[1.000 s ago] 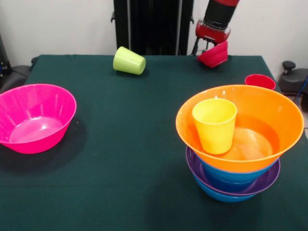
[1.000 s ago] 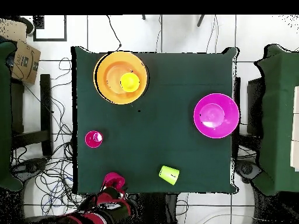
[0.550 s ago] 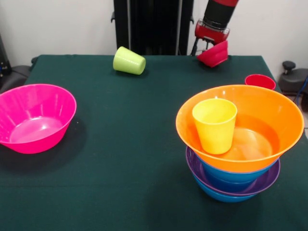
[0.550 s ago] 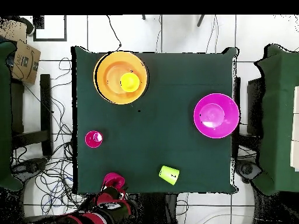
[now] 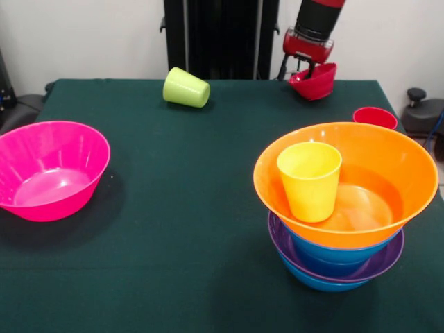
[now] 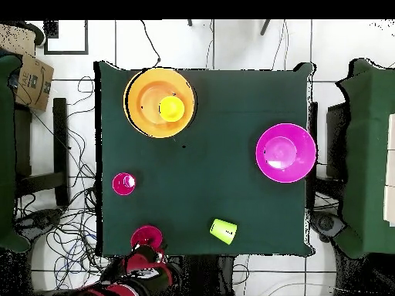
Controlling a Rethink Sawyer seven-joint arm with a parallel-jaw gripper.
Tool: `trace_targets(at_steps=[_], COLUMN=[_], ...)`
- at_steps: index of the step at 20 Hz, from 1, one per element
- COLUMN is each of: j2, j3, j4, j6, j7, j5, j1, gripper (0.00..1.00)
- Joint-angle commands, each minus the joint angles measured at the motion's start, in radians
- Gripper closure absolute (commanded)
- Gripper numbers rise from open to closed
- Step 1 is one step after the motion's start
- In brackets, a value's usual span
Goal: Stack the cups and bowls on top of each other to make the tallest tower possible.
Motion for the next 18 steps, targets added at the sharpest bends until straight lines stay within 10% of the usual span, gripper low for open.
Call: trace_targets(at_steps=[1, 18], j2=[0.013, 0.052], j3=[0.122, 0.169], j4=[-0.124, -0.16], j6=[-0.112, -0.177], j7=[0.233, 0.238], j5=[0.035, 0.032], j1=[-0.015, -0.03], gripper=[0.0, 0.0])
